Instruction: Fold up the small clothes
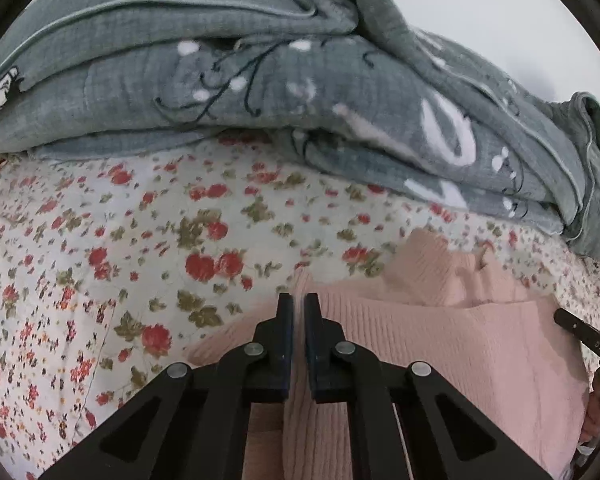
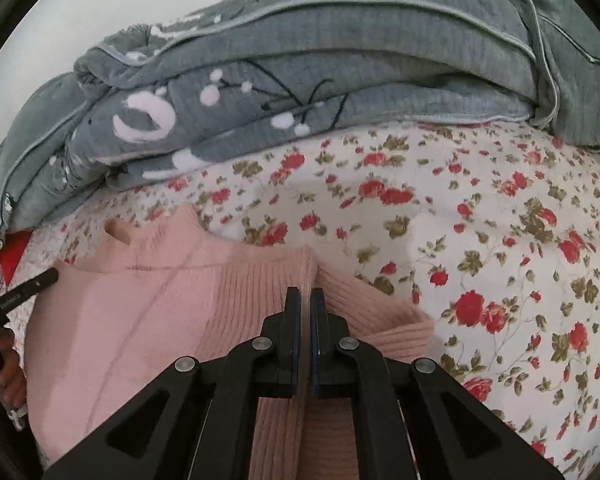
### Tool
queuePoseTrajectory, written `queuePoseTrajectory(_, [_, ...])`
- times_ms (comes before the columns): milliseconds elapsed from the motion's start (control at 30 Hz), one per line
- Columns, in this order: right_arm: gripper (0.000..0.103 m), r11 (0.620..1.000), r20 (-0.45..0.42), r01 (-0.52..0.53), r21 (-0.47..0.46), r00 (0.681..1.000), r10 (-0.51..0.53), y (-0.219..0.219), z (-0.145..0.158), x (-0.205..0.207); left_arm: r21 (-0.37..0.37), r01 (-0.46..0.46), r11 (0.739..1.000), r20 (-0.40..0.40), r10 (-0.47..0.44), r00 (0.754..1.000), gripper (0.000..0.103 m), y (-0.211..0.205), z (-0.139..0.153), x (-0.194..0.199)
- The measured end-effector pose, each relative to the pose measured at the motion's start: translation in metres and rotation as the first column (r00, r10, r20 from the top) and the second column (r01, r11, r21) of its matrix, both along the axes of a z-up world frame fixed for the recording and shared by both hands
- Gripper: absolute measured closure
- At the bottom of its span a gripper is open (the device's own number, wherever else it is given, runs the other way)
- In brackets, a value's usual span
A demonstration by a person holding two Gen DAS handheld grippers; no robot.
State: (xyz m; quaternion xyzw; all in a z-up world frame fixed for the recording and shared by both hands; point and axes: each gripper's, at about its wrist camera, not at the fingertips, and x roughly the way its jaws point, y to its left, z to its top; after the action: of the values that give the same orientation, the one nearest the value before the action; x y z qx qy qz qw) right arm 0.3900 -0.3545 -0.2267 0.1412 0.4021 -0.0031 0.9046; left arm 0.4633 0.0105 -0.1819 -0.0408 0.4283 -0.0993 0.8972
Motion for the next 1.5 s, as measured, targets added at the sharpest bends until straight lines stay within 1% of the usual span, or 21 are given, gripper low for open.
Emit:
queuePoseTrajectory(67, [0.099,1.0,0.011,0.003,-0.015,1.0,-0.003,0.0,0.003,-0.002,-0.021,0.018,1.0,0.025,-0.017,1.0,0.096,0.0,0.006,0.0])
queuePoseTrajectory(100, [0.099,0.999,-0.013,0.006,-0.033,1.0,-0.006,0.001,-0.001,0.0,0.004,0.015,1.0,0.023,-0.015,1.0,0.096,-0.003,0.005,0.003])
queuePoseTrajectory(167, [0.099,0.999,-0.063,0.005,-0.045,0.998,-0.008,0.002,-0.011,0.004,0.089,-0.003,0.996,-0.03,0.005,1.0,0.096,-0.01,-0.01,0.009])
queuePoseTrajectory(200, [0.099,0.999,-0.062,0.005,-0.043,0.998,-0.007,0.002,-0.012,0.004,0.107,0.0,0.994,-0.057,0.006,0.998,0.096,-0.012,-0.019,0.011])
queuePoseTrajectory(267, [0.099,0.999,-0.064,0.007,-0.045,0.998,-0.01,0.001,-0.012,0.004,0.127,-0.002,0.992,-0.065,0.011,0.998,0.093,-0.013,-0.025,0.011])
queuePoseTrajectory(400, [0.095,0.998,-0.075,0.008,-0.061,0.997,-0.012,0.001,-0.01,0.003,0.115,-0.007,0.993,-0.077,0.016,0.997,0.089,-0.011,-0.019,0.009])
queuePoseTrajectory(433, [0.093,0.998,-0.074,0.01,-0.066,0.997,-0.014,0.001,-0.007,0.002,0.112,-0.008,0.994,-0.079,0.017,0.997,0.086,-0.011,-0.018,0.007])
queuePoseTrajectory(500, [0.083,0.998,-0.063,0.016,-0.064,0.998,-0.02,-0.001,-0.002,-0.003,0.102,-0.008,0.995,-0.081,0.016,0.997,0.079,-0.008,-0.014,0.001])
queuePoseTrajectory(533, [0.082,0.998,-0.059,0.018,-0.066,0.998,-0.022,-0.002,0.0,-0.006,0.096,-0.012,0.995,-0.08,0.02,0.997,0.073,-0.004,-0.01,-0.005])
queuePoseTrajectory(567, [0.08,0.998,-0.057,0.018,-0.068,0.998,-0.021,-0.003,0.003,-0.009,0.093,-0.021,0.995,-0.078,0.029,0.997,0.063,-0.002,-0.007,-0.009])
queuePoseTrajectory(633, [0.075,0.998,-0.05,0.01,-0.068,0.999,-0.013,-0.005,0.009,-0.02,0.072,-0.024,0.997,-0.072,0.029,0.997,0.053,0.004,0.002,-0.022])
queuePoseTrajectory(667, [0.07,0.997,-0.039,0.012,-0.073,0.999,-0.015,-0.007,0.014,-0.028,0.055,-0.022,0.998,-0.067,0.025,0.997,0.051,0.006,0.005,-0.026])
queuePoseTrajectory(700, [0.061,0.997,-0.032,0.022,-0.08,0.999,-0.024,-0.008,0.017,-0.035,0.042,-0.024,0.999,-0.062,0.026,0.998,0.05,0.01,0.008,-0.032])
queuePoseTrajectory(767, [0.049,0.996,-0.017,0.038,-0.081,0.999,-0.04,-0.012,0.024,-0.048,0.027,-0.039,0.999,-0.057,0.041,0.998,0.042,0.018,0.013,-0.044])
queuePoseTrajectory(867, [0.043,0.998,-0.002,0.045,-0.047,0.999,-0.045,-0.02,0.031,-0.073,-0.008,-0.05,0.999,-0.064,0.05,0.997,0.036,0.029,0.015,-0.059])
queuePoseTrajectory(967, [0.032,0.999,0.001,0.037,-0.018,0.999,-0.037,-0.022,0.031,-0.092,-0.041,-0.07,0.997,-0.087,0.066,0.994,0.034,0.04,0.011,-0.076])
queuePoseTrajectory(1067, [0.031,0.999,-0.015,0.018,0.028,1.0,-0.018,-0.019,0.024,-0.105,-0.049,-0.075,0.996,-0.1,0.07,0.993,0.033,0.044,0.007,-0.093])
queuePoseTrajectory(1133, [0.031,0.996,-0.025,0.003,0.094,1.0,-0.001,-0.014,0.017,-0.111,-0.056,-0.068,0.996,-0.108,0.061,0.992,0.033,0.043,0.003,-0.1])
queuePoseTrajectory(1233, [0.031,0.989,-0.048,-0.014,0.148,0.999,0.022,-0.004,0.005,-0.113,-0.068,-0.058,0.996,-0.118,0.049,0.992,0.033,0.044,-0.003,-0.111])
queuePoseTrajectory(1400, [0.031,0.991,-0.078,-0.011,0.13,0.997,0.021,0.011,-0.012,-0.107,-0.067,-0.062,0.996,-0.145,0.052,0.988,0.031,0.049,-0.018,-0.117])
queuePoseTrajectory(1500, [0.03,0.994,-0.065,-0.004,0.109,0.998,0.011,0.012,-0.013,-0.105,-0.105,-0.074,0.992,-0.149,0.058,0.987,0.029,0.053,-0.025,-0.113])
